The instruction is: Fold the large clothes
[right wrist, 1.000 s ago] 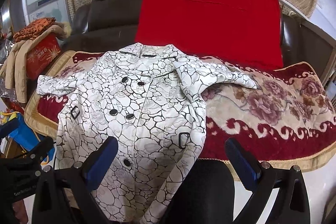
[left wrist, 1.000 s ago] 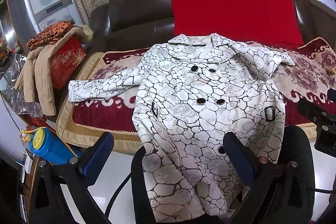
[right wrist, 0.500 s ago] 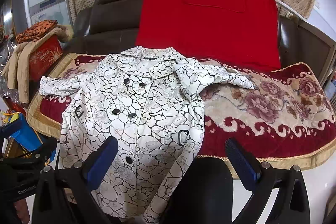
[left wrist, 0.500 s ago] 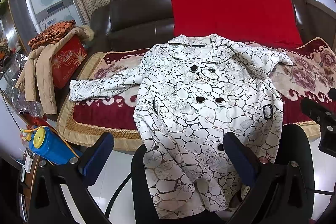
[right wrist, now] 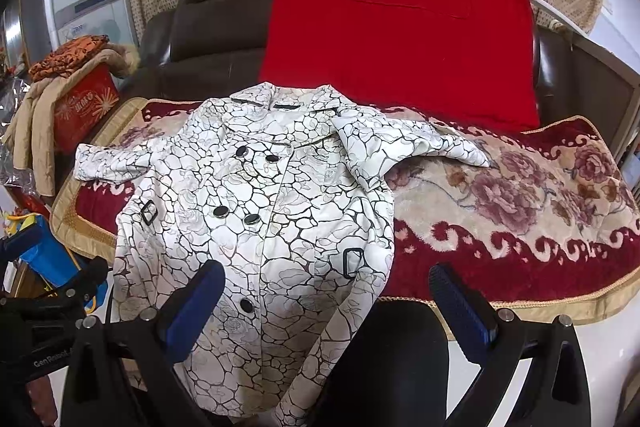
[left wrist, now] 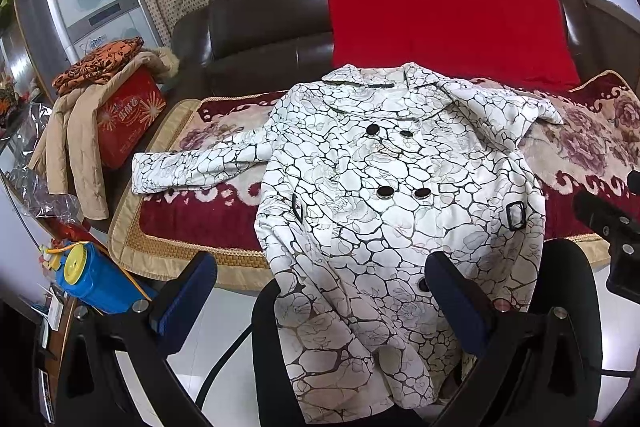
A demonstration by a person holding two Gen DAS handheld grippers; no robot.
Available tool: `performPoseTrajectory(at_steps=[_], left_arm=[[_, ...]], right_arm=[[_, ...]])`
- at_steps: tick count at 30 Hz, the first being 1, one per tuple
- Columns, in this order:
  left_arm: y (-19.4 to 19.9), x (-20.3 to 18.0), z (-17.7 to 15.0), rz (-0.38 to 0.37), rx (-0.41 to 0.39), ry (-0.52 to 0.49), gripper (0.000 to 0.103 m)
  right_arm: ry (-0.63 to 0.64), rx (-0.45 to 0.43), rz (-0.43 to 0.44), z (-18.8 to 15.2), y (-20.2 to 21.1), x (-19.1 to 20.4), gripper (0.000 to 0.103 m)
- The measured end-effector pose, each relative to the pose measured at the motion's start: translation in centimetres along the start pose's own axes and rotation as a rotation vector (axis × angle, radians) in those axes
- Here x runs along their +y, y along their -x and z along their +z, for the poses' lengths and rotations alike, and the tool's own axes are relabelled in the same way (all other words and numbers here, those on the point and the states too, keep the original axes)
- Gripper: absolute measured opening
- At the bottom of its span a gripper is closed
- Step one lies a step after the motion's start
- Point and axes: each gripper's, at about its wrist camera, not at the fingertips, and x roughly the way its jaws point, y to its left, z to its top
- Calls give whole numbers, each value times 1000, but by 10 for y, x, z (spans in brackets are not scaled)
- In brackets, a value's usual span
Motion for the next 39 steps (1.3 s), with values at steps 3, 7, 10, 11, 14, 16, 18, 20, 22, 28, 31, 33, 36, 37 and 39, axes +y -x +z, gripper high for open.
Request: performPoseTrajectory(at_steps=[3, 7, 10, 11, 14, 16, 18, 20, 22, 28, 31, 33, 36, 37, 39], left_arm=[[-2, -1, 1, 0, 5, -1, 103], [-5, -1, 2, 1, 8, -3, 103], [-5, -1, 2, 1, 7, -3, 103], [-5, -1, 2, 2, 6, -4, 103], [-7, -1, 3, 1, 8, -6, 103], [-7, -1, 3, 1, 8, -7, 103], [-8, -2, 3, 0, 10, -7, 103], [-10, -3, 5, -2, 10, -8, 103], [-13, -2, 9, -3, 9, -4, 103], [-40, 5, 35, -13, 4, 29, 103], [-71, 14, 55, -63, 50, 81, 103], [-93, 16, 64, -83, 92, 101, 103], [-121, 14, 73, -94, 143, 118, 103], [-126, 12, 74, -97, 153, 123, 103], [-134, 10, 77, -108, 166, 131, 103]], right_arm=[[1, 4, 0, 0, -2, 0, 103], [0, 11, 4, 1, -6, 0, 103], [-2, 11, 4, 1, -7, 0, 103], [-2, 10, 4, 1, -7, 0, 103], [-2, 11, 5, 1, -7, 0, 103], [-2, 13, 4, 1, -7, 0, 103], [-2, 16, 4, 2, -8, 0, 103], [-4, 17, 6, 3, -10, -1, 103], [-4, 15, 4, 3, -11, -1, 103], [-34, -12, 27, 14, -25, -14, 103], [-115, -28, 90, 28, -44, -40, 103], [-224, -21, 115, 40, -67, -72, 103], [-410, -17, 184, 52, -105, -122, 103], [-478, -14, 205, 55, -122, -141, 103], [-615, 7, 235, 59, -156, -176, 103]])
